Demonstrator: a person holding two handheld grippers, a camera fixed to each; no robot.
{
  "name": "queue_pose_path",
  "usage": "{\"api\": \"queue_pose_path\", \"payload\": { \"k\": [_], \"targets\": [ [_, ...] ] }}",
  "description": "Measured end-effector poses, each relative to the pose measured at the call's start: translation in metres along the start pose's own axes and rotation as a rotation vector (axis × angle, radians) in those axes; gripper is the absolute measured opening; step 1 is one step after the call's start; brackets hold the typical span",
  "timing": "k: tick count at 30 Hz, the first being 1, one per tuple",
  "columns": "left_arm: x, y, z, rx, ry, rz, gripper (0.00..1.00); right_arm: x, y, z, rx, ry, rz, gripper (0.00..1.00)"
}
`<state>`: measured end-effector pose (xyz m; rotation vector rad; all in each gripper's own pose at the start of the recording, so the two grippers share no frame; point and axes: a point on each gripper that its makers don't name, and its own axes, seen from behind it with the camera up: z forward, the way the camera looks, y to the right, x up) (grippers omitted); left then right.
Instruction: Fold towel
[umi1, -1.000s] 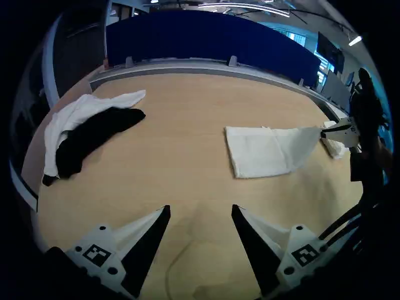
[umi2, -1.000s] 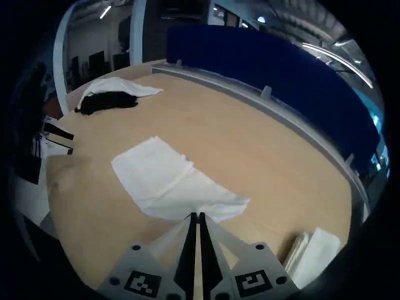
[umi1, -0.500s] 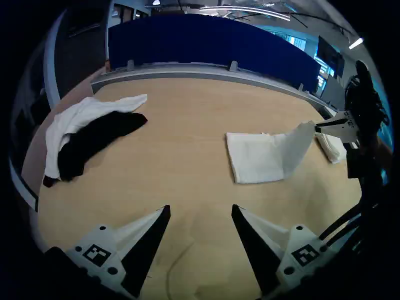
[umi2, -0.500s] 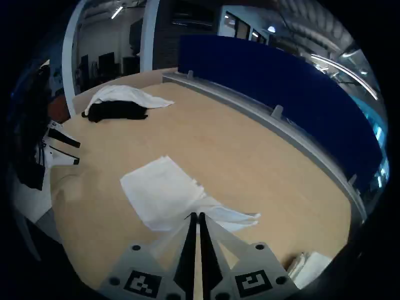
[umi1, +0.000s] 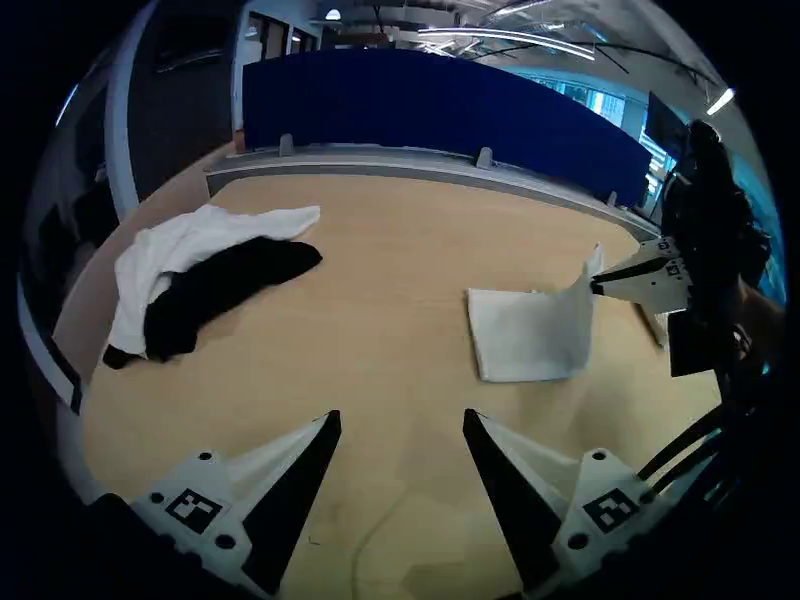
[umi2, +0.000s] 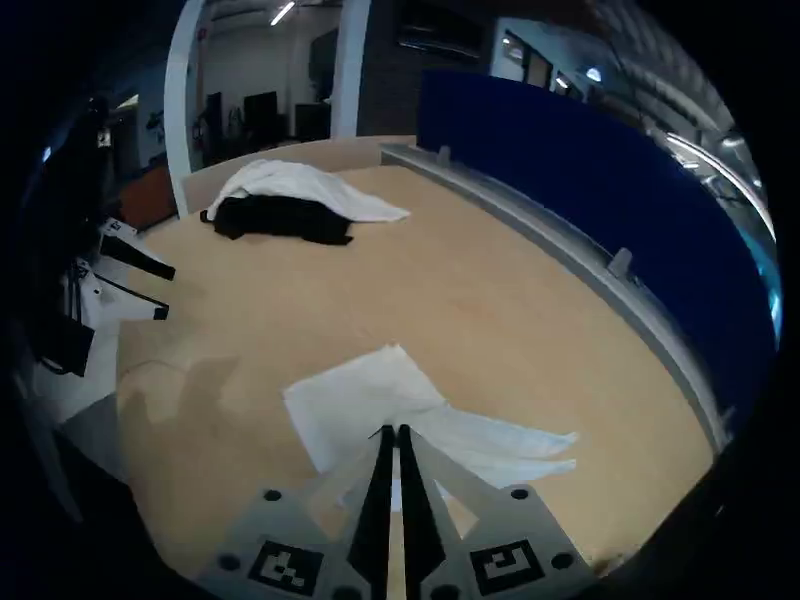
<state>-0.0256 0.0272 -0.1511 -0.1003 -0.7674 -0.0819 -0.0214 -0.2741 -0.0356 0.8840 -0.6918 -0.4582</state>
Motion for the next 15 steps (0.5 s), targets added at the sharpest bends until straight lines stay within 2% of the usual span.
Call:
{"api": "queue_pose_path", "payload": {
  "k": [8, 12, 15],
  "targets": [
    [-0.006, -0.016, -0.019, 0.029, 0.009, -0.034, 0.90, -0.002, -0.051, 0.049, 0.096, -0.057, -0.057, 0.04],
    [-0.012, -0.023, -0.024, 0.045, 0.010, -0.055, 0.90, -0.017, -0.073, 0.073, 0.138, -0.100, -0.065, 0.04],
    [-0.017, -0.027, -0.027, 0.053, 0.007, -0.064, 0.91, -0.029, -0.080, 0.086, 0.151, -0.129, -0.055, 0.04]
  ]
}}
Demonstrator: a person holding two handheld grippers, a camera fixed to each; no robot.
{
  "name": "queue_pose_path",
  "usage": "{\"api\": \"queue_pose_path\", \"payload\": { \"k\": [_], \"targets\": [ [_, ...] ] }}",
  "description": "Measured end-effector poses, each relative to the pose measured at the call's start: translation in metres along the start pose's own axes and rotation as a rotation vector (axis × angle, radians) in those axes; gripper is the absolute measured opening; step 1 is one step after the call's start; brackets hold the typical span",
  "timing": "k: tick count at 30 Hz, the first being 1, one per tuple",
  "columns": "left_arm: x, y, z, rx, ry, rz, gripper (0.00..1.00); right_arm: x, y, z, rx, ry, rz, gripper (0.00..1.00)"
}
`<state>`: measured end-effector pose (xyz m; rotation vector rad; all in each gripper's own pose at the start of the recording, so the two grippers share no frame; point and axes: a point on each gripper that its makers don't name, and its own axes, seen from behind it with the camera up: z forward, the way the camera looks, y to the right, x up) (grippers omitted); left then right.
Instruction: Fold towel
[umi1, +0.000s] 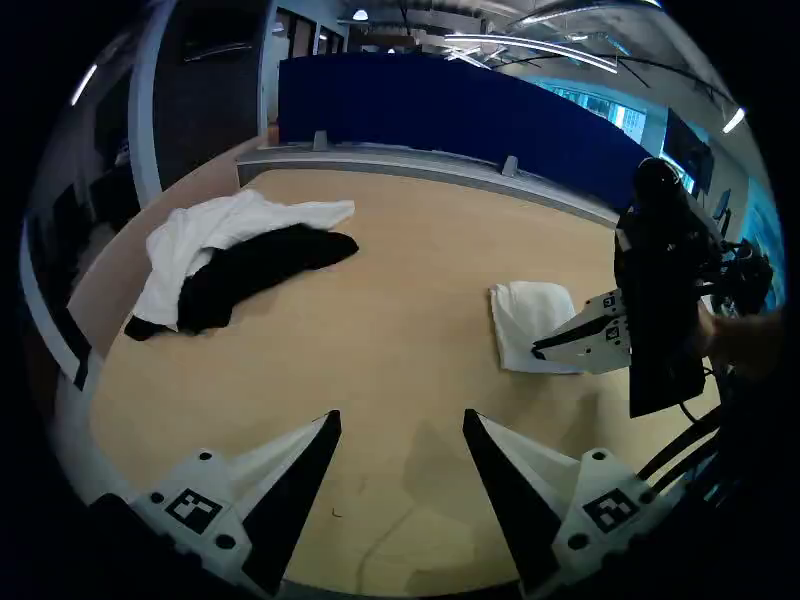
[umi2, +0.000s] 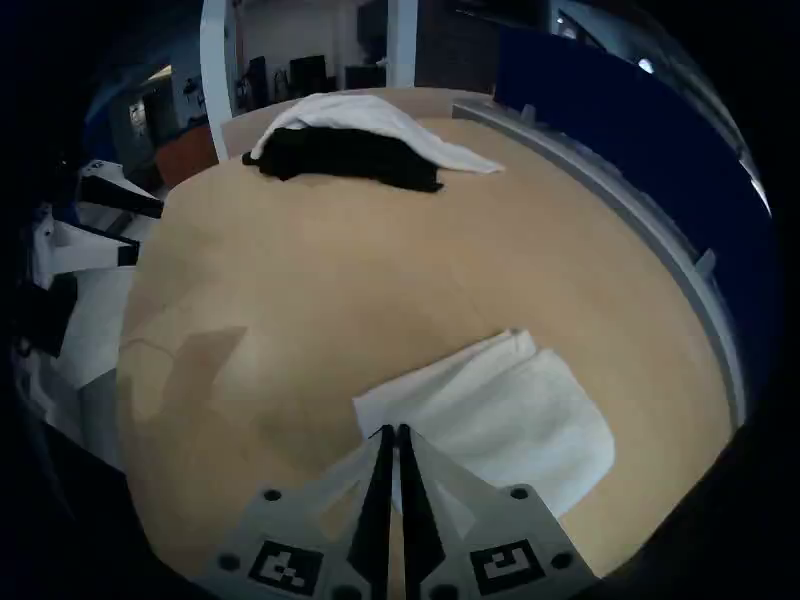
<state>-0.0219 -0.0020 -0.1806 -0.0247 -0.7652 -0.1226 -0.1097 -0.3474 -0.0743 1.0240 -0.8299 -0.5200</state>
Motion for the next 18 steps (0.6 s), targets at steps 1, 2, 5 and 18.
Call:
{"api": "queue_pose_path", "payload": {
  "k": [1, 2, 5, 18],
  "targets": [
    [-0.001, -0.001, -0.001, 0.001, 0.000, -0.002, 0.91, -0.001, 0.000, 0.001, 0.001, 0.000, 0.007, 0.04],
    [-0.002, -0.001, -0.002, 0.002, -0.001, -0.004, 0.91, -0.001, -0.001, 0.003, 0.003, 0.001, 0.014, 0.04],
    [-0.005, -0.002, -0.002, 0.001, -0.002, -0.010, 0.91, 0.000, 0.000, 0.002, 0.004, 0.007, 0.033, 0.06],
    [-0.003, -0.002, 0.003, -0.010, -0.005, 0.001, 0.90, -0.001, 0.010, -0.014, -0.029, 0.035, 0.091, 0.80]
  ]
}}
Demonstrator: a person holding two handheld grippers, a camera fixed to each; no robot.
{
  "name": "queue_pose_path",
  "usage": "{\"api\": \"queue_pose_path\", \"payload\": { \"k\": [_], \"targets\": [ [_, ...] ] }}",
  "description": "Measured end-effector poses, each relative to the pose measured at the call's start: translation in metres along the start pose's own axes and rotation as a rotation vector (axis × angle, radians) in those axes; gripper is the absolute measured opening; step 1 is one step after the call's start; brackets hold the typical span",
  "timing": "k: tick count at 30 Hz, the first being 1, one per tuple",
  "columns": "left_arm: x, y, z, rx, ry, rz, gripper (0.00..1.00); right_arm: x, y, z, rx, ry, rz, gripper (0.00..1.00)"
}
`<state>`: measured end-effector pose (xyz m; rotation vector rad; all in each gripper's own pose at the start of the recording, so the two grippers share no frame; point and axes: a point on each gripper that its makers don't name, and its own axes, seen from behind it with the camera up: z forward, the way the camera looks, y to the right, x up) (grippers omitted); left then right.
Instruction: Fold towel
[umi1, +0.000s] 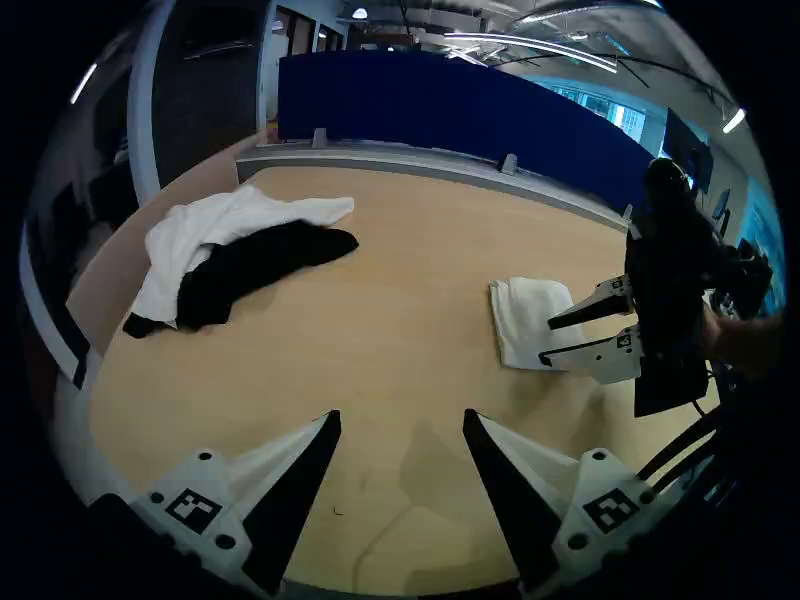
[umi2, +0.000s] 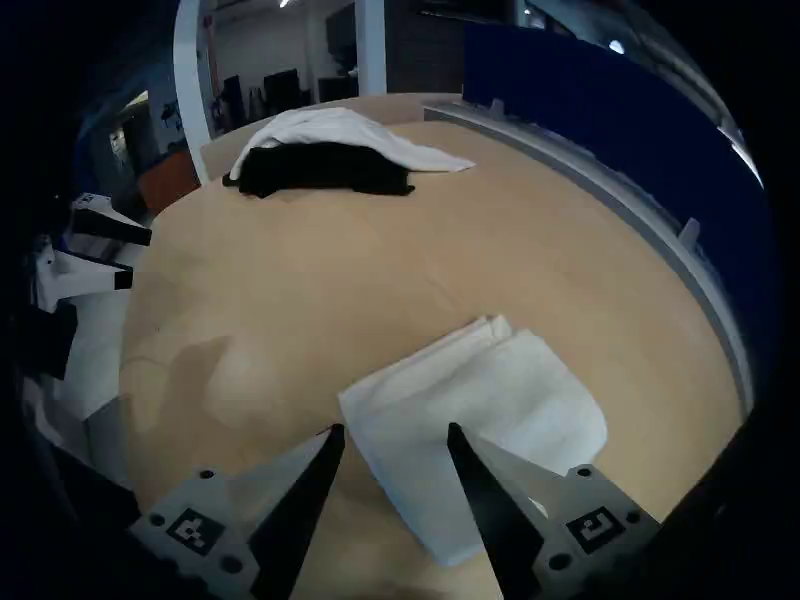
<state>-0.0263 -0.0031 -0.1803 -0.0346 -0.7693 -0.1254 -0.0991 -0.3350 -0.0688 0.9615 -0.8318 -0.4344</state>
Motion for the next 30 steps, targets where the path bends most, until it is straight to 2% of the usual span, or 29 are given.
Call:
{"api": "queue_pose_path", "payload": {
  "k": [11, 21, 28, 30],
  "targets": [
    [0.002, 0.005, 0.004, -0.008, -0.001, 0.007, 0.91, -0.016, 0.011, -0.021, -0.047, 0.004, 0.027, 0.85],
    [0.007, 0.012, 0.011, -0.024, -0.002, 0.020, 0.90, -0.062, 0.036, -0.047, -0.115, -0.034, 0.091, 0.85],
    [0.010, 0.018, 0.014, -0.034, -0.002, 0.035, 0.90, -0.078, 0.043, -0.050, -0.123, -0.044, 0.134, 0.85],
    [0.010, 0.019, 0.014, -0.035, -0.003, 0.036, 0.90, -0.078, 0.041, -0.049, -0.120, -0.042, 0.137, 0.82]
  ]
}}
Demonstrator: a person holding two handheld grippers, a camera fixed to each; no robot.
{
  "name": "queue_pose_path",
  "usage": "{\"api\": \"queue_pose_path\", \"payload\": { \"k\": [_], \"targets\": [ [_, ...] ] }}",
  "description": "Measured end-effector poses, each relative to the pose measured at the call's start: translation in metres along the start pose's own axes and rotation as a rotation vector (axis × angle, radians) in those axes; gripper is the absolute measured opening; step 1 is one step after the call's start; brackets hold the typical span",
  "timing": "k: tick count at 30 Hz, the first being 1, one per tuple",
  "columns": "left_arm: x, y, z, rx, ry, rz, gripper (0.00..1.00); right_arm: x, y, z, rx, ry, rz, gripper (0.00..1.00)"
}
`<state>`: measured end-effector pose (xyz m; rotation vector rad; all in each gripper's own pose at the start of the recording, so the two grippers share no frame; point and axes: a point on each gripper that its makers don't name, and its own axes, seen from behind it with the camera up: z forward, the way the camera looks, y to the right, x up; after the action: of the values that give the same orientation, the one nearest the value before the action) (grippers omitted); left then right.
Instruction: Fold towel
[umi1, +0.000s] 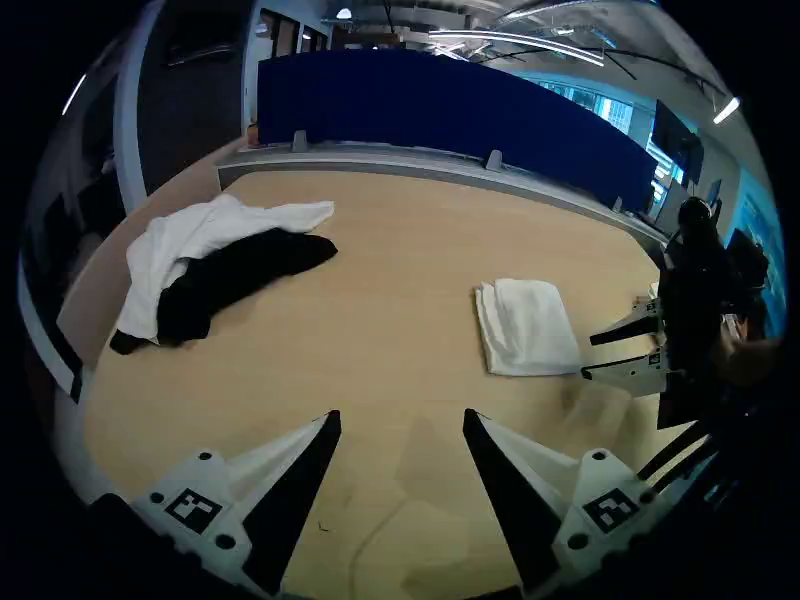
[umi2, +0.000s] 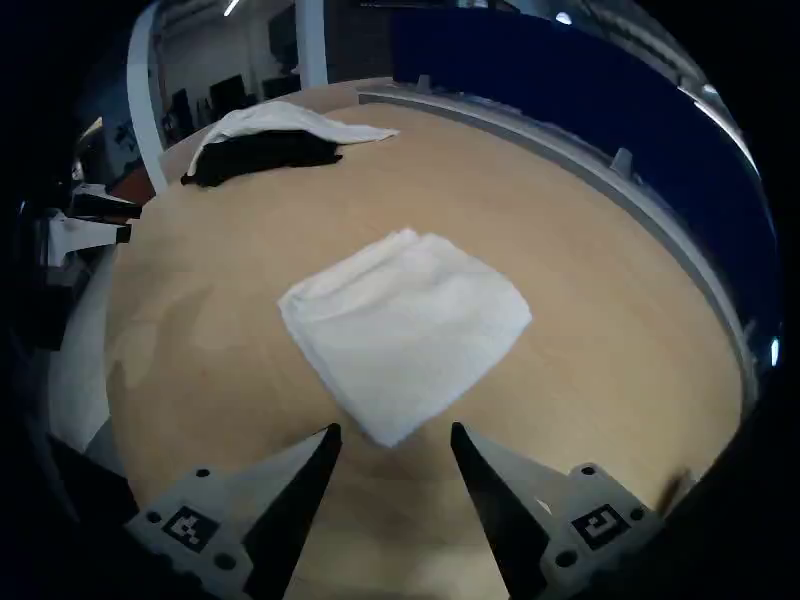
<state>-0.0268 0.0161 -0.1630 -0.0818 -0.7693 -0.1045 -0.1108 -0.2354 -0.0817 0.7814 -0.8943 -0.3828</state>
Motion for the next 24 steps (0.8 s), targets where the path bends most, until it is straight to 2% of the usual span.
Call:
{"api": "queue_pose_path", "payload": {
  "k": [10, 15, 24],
  "targets": [
    [0.000, 0.000, -0.001, 0.002, 0.002, -0.002, 0.90, -0.010, -0.008, 0.011, 0.011, -0.016, 0.008, 0.55],
    [0.000, -0.002, -0.002, 0.004, 0.004, -0.005, 0.90, -0.013, -0.011, 0.013, 0.014, -0.023, 0.017, 0.36],
    [-0.003, -0.004, -0.004, 0.006, 0.003, -0.001, 0.90, -0.012, -0.009, 0.014, 0.000, -0.014, 0.024, 0.14]
  ]
}}
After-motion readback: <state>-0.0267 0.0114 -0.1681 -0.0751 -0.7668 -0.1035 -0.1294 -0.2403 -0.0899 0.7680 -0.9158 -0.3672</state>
